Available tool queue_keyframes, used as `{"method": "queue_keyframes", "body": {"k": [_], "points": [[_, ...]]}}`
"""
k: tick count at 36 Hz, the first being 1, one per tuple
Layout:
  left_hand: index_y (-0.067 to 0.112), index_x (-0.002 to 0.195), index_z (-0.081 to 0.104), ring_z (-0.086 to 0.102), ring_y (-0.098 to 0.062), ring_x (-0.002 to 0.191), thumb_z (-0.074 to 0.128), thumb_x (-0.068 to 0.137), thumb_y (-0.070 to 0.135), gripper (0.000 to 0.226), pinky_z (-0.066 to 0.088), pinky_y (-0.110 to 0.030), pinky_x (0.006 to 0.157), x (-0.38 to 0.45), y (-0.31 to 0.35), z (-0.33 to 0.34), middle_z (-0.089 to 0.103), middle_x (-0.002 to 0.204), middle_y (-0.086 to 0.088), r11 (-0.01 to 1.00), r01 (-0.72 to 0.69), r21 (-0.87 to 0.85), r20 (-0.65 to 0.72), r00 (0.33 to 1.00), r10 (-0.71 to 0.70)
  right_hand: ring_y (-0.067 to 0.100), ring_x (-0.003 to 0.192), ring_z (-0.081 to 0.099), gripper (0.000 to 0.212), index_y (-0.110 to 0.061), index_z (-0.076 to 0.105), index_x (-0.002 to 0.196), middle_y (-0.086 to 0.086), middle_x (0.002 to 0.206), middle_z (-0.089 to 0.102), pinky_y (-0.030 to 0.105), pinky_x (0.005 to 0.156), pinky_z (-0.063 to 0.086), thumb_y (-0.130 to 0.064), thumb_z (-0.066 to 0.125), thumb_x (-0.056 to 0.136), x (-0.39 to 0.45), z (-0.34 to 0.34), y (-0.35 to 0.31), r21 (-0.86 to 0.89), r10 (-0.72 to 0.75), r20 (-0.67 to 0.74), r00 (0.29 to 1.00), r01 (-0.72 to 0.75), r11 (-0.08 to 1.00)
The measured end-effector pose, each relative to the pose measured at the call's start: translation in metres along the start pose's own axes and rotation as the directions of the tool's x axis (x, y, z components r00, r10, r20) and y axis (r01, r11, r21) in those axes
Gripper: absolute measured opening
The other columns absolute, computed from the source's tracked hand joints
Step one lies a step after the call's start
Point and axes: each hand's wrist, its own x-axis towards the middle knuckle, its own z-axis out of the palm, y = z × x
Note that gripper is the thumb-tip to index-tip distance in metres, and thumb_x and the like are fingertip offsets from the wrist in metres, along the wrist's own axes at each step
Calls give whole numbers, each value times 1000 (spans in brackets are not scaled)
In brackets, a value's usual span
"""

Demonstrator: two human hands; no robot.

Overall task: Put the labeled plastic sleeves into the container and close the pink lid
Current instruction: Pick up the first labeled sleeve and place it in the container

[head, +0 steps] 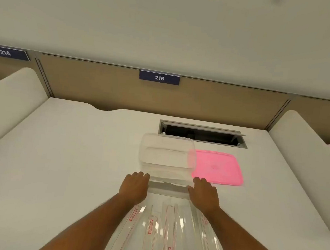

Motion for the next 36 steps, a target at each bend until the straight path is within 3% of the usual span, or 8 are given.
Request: {"method": "queue_keyframes", "body": {"k": [8, 10, 13, 15, 22, 27, 31, 36], "points": [[15, 105, 58, 49, -14, 72, 52, 97, 14, 10, 45, -28, 68, 3, 1, -5, 64, 95, -1, 1000, 12, 7, 37, 999, -12, 24, 113, 61, 35, -16, 61, 126, 3, 128, 64, 33, 95, 47, -30, 62, 93, 14, 3, 4, 455, 196, 211, 958, -273, 847], [15, 103, 59, 53, -14, 73, 53, 97, 13, 8, 48, -28, 69, 4, 1, -5, 64, 93, -1, 1000, 11, 3, 39, 999, -12, 23, 110, 61, 31, -15, 66, 120, 2, 121, 66, 32, 93, 48, -25, 64, 90, 17, 3, 4, 525, 220, 217, 951, -304, 795], [16, 103, 59, 61, -16, 79, 54, 97, 14, 9, 48, -28, 68, 5, 0, -6, 65, 94, -1, 1000, 3, -2, 40, 999, -3, 22, 98, 67, 9, -13, 73, 91, -2, 98, 73, 37, 91, 53, -14, 66, 85, 18, 4, 5, 661, 255, 219, 942, -335, 671], [16, 106, 60, 61, -17, 82, 54, 97, 14, 11, 46, -27, 68, 5, -2, -6, 63, 96, 0, 1000, -1, -8, 29, 1000, 1, 21, 92, 70, 11, -14, 72, 79, -3, 85, 75, 38, 88, 55, -10, 64, 86, 18, 4, 7, 745, 277, 218, 936, -343, 572], [17, 110, 67, 55, -17, 91, 57, 97, 33, 22, 49, -29, 72, 7, -6, -2, 55, 105, 1, 999, -35, -31, -39, 999, 33, 25, 80, 73, 5, -6, 68, 90, 8, 80, 75, 41, 88, 57, -4, 66, 86, 19, 1, 11, 886, 349, 209, 914, -328, 328], [17, 101, 68, 57, -17, 86, 58, 93, 49, 34, 50, -33, 70, 5, -2, -6, 58, 97, 3, 997, -65, -45, -125, 990, 59, 20, 77, 73, 16, -9, 63, 97, 10, 87, 74, 28, 70, 51, -7, 72, 84, 14, -9, 13, 929, 316, 173, 933, -262, 262], [16, 92, 68, 57, -16, 76, 59, 90, 52, 37, 49, -31, 62, 3, 7, -16, 61, 87, 4, 985, -154, -71, -244, 961, 133, 18, 80, 74, 18, -11, 63, 100, 7, 86, 75, 30, 79, 52, -12, 74, 85, 7, -20, 14, 951, 239, 114, 964, -176, 255], [19, 96, 69, 56, -12, 79, 59, 89, 55, 38, 49, -28, 62, 5, 26, -35, 61, 89, 7, 966, -207, -155, -317, 937, 150, 8, 77, 73, 16, -15, 62, 100, 5, 82, 75, 26, 75, 45, -15, 73, 87, 0, -33, 11, 955, 154, 27, 988, -70, 287]]}}
